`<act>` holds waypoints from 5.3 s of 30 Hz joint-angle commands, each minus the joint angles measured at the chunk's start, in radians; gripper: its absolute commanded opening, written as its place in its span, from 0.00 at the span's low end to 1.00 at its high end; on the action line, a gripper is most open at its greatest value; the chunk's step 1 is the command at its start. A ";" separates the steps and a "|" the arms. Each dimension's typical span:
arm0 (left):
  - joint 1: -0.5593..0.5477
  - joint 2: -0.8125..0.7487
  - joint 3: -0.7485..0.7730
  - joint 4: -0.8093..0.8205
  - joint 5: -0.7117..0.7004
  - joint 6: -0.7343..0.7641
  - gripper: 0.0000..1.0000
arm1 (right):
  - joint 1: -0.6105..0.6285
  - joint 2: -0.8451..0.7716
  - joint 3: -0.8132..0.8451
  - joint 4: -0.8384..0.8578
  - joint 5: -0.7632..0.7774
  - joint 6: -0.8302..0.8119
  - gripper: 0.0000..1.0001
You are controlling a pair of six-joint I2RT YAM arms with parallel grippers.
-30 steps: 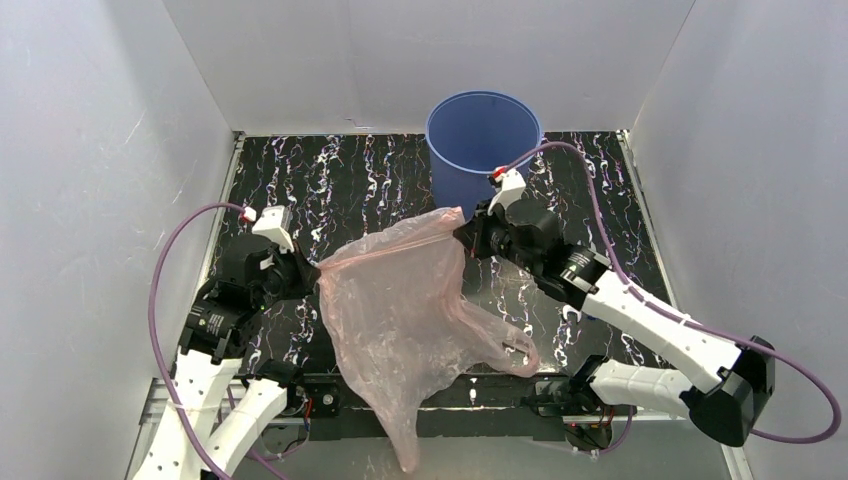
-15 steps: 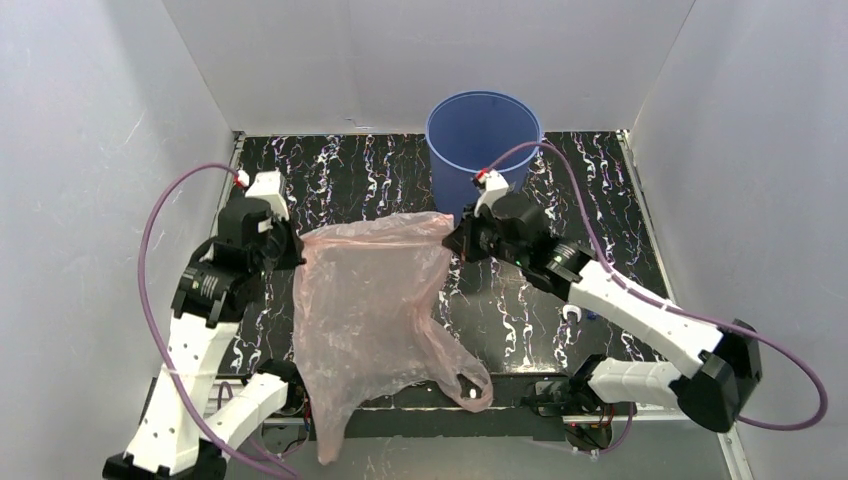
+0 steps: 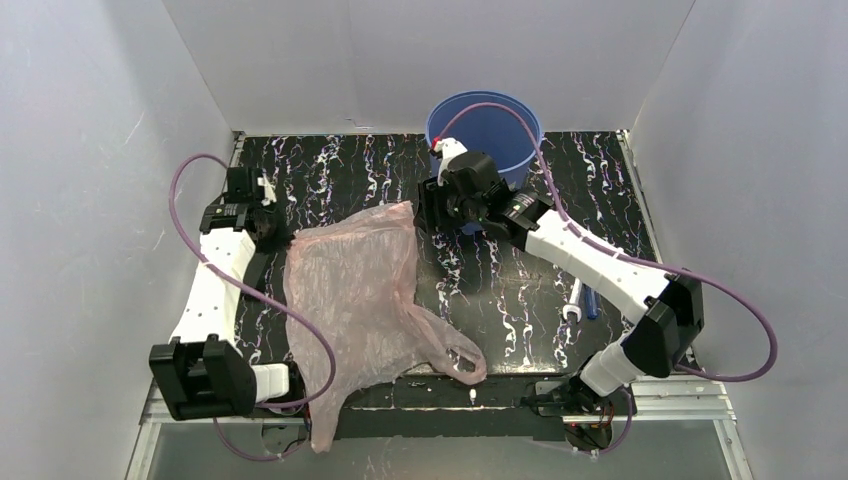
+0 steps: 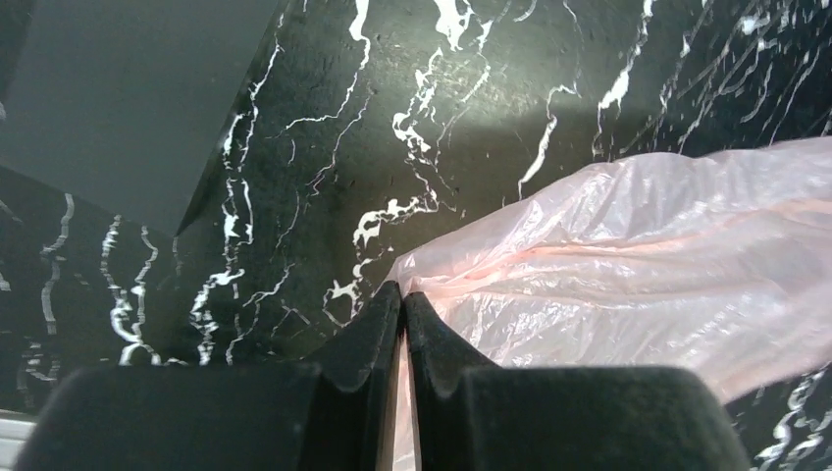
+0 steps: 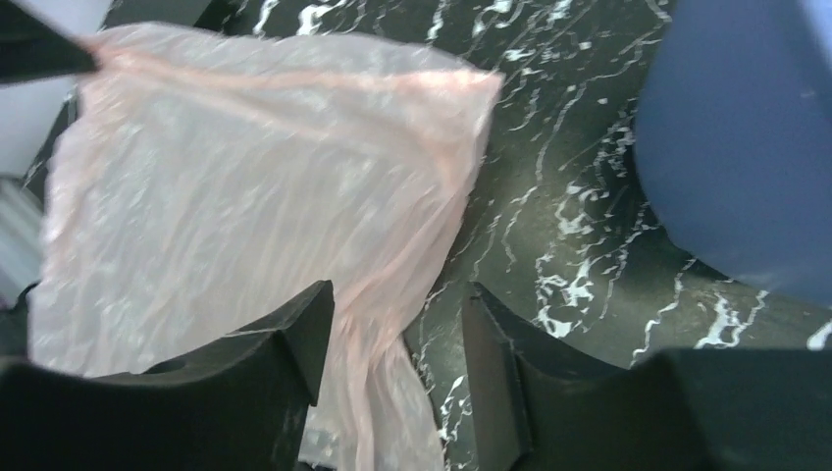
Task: Put the trash bags into the trash bin
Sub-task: Unfold the trash bag at the center of the board.
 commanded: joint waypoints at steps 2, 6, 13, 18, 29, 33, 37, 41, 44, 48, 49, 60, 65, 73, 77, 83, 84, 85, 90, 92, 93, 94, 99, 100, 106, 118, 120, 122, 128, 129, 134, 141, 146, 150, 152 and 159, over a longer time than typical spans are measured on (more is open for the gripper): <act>0.083 0.049 0.004 0.066 0.209 -0.023 0.22 | -0.001 -0.146 -0.099 0.027 -0.257 -0.097 0.61; 0.085 0.041 0.020 0.051 0.224 -0.021 0.66 | -0.001 -0.272 -0.302 0.032 -0.317 -0.094 0.61; 0.085 -0.167 -0.080 0.026 0.300 -0.032 0.89 | 0.030 -0.420 -0.609 0.098 -0.349 -0.020 0.66; 0.036 -0.325 -0.175 -0.013 0.401 -0.070 0.82 | 0.106 -0.383 -0.619 0.083 -0.241 -0.029 0.67; -0.372 -0.546 -0.427 -0.003 0.106 -0.339 0.82 | 0.207 -0.134 -0.433 0.144 -0.113 -0.043 0.67; -0.378 -0.650 -0.452 -0.048 0.050 -0.388 0.81 | 0.289 -0.001 -0.281 0.105 0.068 -0.063 0.66; -0.379 -0.696 -0.409 -0.104 -0.038 -0.422 0.82 | 0.333 0.110 -0.191 0.109 0.158 -0.073 0.62; -0.379 -0.728 -0.413 -0.111 -0.030 -0.442 0.84 | 0.342 0.258 -0.098 0.073 0.200 -0.067 0.60; -0.378 -0.756 -0.426 -0.103 -0.005 -0.460 0.85 | 0.348 0.342 -0.039 0.049 0.279 -0.069 0.60; -0.378 -0.791 -0.427 -0.109 0.000 -0.460 0.86 | 0.349 0.418 -0.003 0.057 0.338 -0.083 0.60; -0.378 -0.800 -0.428 -0.109 0.001 -0.463 0.87 | 0.349 0.438 0.018 0.038 0.339 -0.087 0.58; -0.378 -0.806 -0.417 -0.118 0.001 -0.447 0.88 | 0.352 0.395 0.085 0.018 0.329 -0.104 0.01; -0.378 -0.816 -0.384 -0.133 -0.001 -0.435 0.88 | 0.293 0.239 0.134 0.034 0.127 -0.042 0.01; -0.378 -0.838 -0.254 -0.134 0.035 -0.412 0.91 | 0.191 -0.074 -0.095 0.245 0.141 0.078 0.01; -0.379 -0.825 -0.248 -0.146 0.035 -0.403 0.91 | 0.086 0.142 -0.052 -0.016 -0.126 0.071 0.01; -0.379 -0.850 -0.289 -0.142 0.064 -0.420 0.91 | 0.119 -0.011 0.015 0.148 -0.059 0.066 0.01; -0.379 -0.852 -0.290 -0.138 0.065 -0.420 0.91 | 0.118 -0.014 0.051 0.159 -0.117 0.041 0.01; -0.378 -0.851 -0.292 -0.138 0.063 -0.420 0.91 | 0.114 0.012 0.130 0.112 -0.145 0.014 0.01; -0.378 -0.828 -0.310 -0.134 0.075 -0.412 0.92 | 0.105 0.020 0.075 0.111 -0.103 0.060 0.01; -0.379 -0.821 -0.327 -0.133 0.084 -0.414 0.92 | 0.098 -0.017 -0.044 0.233 -0.153 0.113 0.01; -0.378 -0.821 -0.337 -0.133 0.086 -0.419 0.92 | 0.090 0.004 -0.039 0.181 -0.139 0.110 0.01; -0.379 -0.824 -0.348 -0.132 0.086 -0.425 0.92 | 0.078 0.046 -0.011 0.106 -0.114 0.102 0.01; -0.378 -0.841 -0.414 -0.107 0.099 -0.448 0.92 | 0.073 0.066 -0.086 0.016 -0.041 0.056 0.03; -0.378 -0.839 -0.422 -0.104 0.102 -0.450 0.92 | 0.073 0.051 -0.111 0.015 -0.036 0.044 0.06; -0.378 -0.821 -0.451 -0.090 0.120 -0.457 0.92 | 0.071 0.019 -0.071 -0.113 0.000 -0.058 0.35; -0.378 -0.815 -0.452 -0.088 0.131 -0.471 0.93 | 0.071 -0.583 -0.574 -0.007 0.208 0.263 0.80; -0.379 -0.815 -0.458 -0.075 0.135 -0.475 0.93 | 0.071 -0.717 -0.685 -0.006 0.199 0.352 0.82; -0.378 -0.817 -0.458 -0.070 0.129 -0.478 0.93 | 0.071 -0.839 -0.787 0.009 0.148 0.437 0.83; -0.378 -0.809 -0.478 -0.035 0.135 -0.485 0.93 | 0.071 -0.997 -1.009 0.087 -0.058 0.581 0.85; -0.378 -0.805 -0.484 -0.030 0.137 -0.489 0.93 | 0.071 -0.994 -1.032 0.118 -0.118 0.591 0.84; -0.378 -0.813 -0.505 -0.020 0.131 -0.506 0.94 | 0.079 -0.906 -1.064 0.185 -0.216 0.594 0.79; -0.378 -0.819 -0.523 -0.018 0.129 -0.517 0.94 | 0.106 -0.793 -1.140 0.371 -0.291 0.620 0.68; -0.378 -0.834 -0.530 -0.017 0.125 -0.524 0.95 | 0.128 -0.714 -1.081 0.345 -0.160 0.596 0.39; -0.379 -0.822 -0.521 -0.019 0.125 -0.518 0.96 | 0.128 -0.650 -0.971 0.374 -0.081 0.533 0.09; -0.378 -0.813 -0.515 -0.023 0.118 -0.524 0.97 | 0.126 -0.581 -0.855 0.300 0.010 0.443 0.04; -0.378 -0.812 -0.553 0.000 0.137 -0.541 0.98 | -0.013 -0.350 -0.574 0.109 0.109 0.217 0.01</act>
